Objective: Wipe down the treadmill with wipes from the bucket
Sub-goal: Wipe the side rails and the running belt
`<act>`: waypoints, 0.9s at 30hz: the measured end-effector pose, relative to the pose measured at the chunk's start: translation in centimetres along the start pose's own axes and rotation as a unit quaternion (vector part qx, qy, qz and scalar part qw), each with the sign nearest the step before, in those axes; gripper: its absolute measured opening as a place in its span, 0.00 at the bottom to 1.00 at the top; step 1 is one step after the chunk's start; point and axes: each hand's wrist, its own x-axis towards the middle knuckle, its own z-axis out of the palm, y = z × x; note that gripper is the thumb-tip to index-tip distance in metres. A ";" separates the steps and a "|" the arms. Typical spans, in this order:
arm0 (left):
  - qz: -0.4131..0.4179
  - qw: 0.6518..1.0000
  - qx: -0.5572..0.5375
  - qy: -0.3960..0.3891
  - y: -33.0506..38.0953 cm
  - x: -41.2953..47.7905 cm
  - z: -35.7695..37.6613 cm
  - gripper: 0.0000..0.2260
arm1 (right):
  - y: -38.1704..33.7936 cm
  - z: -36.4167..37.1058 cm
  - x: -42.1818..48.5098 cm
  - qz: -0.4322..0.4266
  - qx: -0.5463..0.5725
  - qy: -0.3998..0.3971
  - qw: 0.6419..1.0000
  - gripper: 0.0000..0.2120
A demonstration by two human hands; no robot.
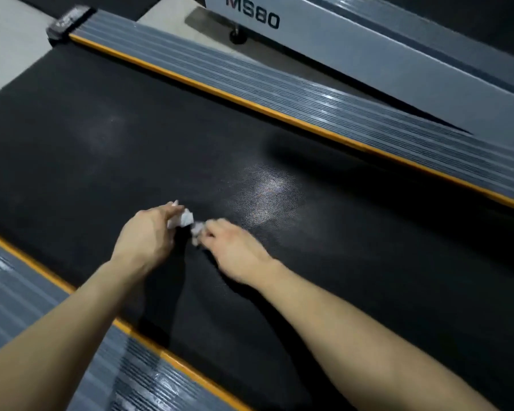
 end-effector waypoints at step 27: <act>-0.015 0.988 0.086 -0.127 5.7 8.7 3.6 0.49 | 20.9 -7.5 -3.0 0.473 -0.033 0.231 0.850 0.17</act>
